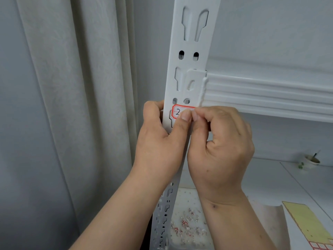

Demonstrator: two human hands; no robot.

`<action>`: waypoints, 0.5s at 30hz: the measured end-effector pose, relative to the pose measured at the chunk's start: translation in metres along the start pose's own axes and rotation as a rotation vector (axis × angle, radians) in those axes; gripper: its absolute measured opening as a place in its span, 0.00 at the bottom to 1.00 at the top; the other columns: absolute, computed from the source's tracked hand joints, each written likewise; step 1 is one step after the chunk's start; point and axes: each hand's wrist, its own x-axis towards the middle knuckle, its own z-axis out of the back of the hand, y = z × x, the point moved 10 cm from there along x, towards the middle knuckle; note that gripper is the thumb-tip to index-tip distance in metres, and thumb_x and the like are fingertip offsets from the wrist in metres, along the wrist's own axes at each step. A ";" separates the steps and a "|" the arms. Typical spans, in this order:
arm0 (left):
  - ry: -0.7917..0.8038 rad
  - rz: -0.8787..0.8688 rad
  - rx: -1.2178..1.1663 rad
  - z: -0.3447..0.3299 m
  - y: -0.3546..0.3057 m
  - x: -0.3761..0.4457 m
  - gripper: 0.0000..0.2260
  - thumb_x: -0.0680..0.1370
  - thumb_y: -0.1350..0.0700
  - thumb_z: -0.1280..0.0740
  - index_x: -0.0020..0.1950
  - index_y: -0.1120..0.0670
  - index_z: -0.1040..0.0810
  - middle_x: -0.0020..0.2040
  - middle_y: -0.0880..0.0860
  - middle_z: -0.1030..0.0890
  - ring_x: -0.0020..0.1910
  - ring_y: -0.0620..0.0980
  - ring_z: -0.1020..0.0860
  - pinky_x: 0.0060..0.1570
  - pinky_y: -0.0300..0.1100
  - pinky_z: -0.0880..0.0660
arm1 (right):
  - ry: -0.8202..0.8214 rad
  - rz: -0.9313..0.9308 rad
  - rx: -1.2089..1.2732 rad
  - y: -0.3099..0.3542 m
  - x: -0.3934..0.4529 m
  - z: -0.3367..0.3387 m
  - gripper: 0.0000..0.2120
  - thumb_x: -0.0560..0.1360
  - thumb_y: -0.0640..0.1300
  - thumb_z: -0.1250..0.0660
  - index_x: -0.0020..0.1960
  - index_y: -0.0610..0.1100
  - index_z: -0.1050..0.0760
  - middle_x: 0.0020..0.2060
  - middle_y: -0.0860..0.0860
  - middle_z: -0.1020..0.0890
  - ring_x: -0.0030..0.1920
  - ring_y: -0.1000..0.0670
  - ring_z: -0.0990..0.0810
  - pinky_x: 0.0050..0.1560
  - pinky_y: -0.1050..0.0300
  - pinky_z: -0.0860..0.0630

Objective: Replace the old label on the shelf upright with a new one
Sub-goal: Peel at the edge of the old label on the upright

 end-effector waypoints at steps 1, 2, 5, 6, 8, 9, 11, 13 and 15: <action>0.000 0.001 -0.001 0.000 0.000 0.000 0.09 0.76 0.44 0.33 0.50 0.45 0.30 0.37 0.30 0.21 0.36 0.32 0.22 0.33 0.26 0.29 | 0.001 -0.010 -0.011 0.000 0.000 0.000 0.07 0.76 0.37 0.34 0.40 0.40 0.20 0.37 0.49 0.18 0.38 0.45 0.20 0.40 0.47 0.27; 0.000 0.005 -0.003 0.000 0.000 0.000 0.09 0.76 0.44 0.32 0.50 0.45 0.30 0.37 0.30 0.21 0.35 0.32 0.22 0.33 0.26 0.29 | 0.000 -0.018 -0.026 0.000 0.000 -0.001 0.07 0.76 0.37 0.34 0.40 0.41 0.20 0.37 0.49 0.18 0.37 0.45 0.21 0.40 0.47 0.28; -0.002 0.007 -0.006 0.000 0.000 -0.001 0.09 0.77 0.45 0.32 0.50 0.45 0.30 0.36 0.30 0.20 0.35 0.31 0.22 0.33 0.26 0.28 | -0.009 -0.044 -0.080 0.000 0.001 -0.002 0.06 0.75 0.38 0.34 0.41 0.41 0.21 0.36 0.48 0.19 0.38 0.43 0.23 0.41 0.48 0.30; 0.000 0.008 -0.009 0.000 0.000 -0.001 0.09 0.77 0.45 0.32 0.50 0.45 0.30 0.37 0.31 0.20 0.35 0.32 0.21 0.33 0.27 0.28 | -0.012 -0.059 -0.095 0.000 0.001 -0.003 0.06 0.75 0.39 0.34 0.41 0.41 0.22 0.37 0.48 0.20 0.38 0.43 0.23 0.41 0.47 0.30; 0.004 0.007 -0.019 0.000 0.000 0.000 0.10 0.77 0.44 0.32 0.51 0.45 0.30 0.37 0.32 0.20 0.35 0.33 0.21 0.33 0.28 0.27 | -0.019 -0.096 -0.109 -0.002 0.000 -0.005 0.06 0.76 0.40 0.35 0.41 0.41 0.22 0.36 0.47 0.21 0.38 0.42 0.25 0.41 0.47 0.31; 0.004 0.007 -0.020 0.000 -0.001 0.000 0.10 0.76 0.44 0.32 0.51 0.46 0.30 0.37 0.32 0.19 0.36 0.33 0.21 0.34 0.28 0.27 | -0.023 -0.117 -0.106 -0.002 -0.002 -0.006 0.07 0.76 0.40 0.36 0.42 0.40 0.22 0.36 0.46 0.22 0.38 0.42 0.25 0.41 0.47 0.31; 0.002 0.008 -0.017 0.001 0.000 0.001 0.11 0.76 0.44 0.32 0.51 0.46 0.30 0.38 0.33 0.19 0.36 0.33 0.20 0.34 0.28 0.27 | -0.025 -0.154 -0.091 -0.005 -0.004 -0.006 0.08 0.77 0.41 0.37 0.42 0.40 0.23 0.36 0.45 0.23 0.38 0.42 0.26 0.42 0.48 0.31; -0.003 0.006 -0.016 0.002 0.001 0.001 0.11 0.76 0.43 0.32 0.52 0.46 0.30 0.39 0.36 0.18 0.37 0.33 0.20 0.35 0.29 0.26 | -0.015 -0.177 -0.079 -0.007 -0.005 -0.009 0.08 0.77 0.42 0.38 0.43 0.39 0.23 0.36 0.45 0.23 0.39 0.41 0.26 0.42 0.48 0.31; -0.002 0.008 -0.013 0.001 0.002 0.001 0.11 0.76 0.43 0.32 0.51 0.45 0.30 0.39 0.35 0.18 0.37 0.34 0.20 0.35 0.30 0.25 | -0.004 -0.198 -0.065 -0.008 -0.007 -0.011 0.08 0.77 0.43 0.39 0.44 0.40 0.24 0.37 0.46 0.23 0.39 0.42 0.25 0.43 0.49 0.32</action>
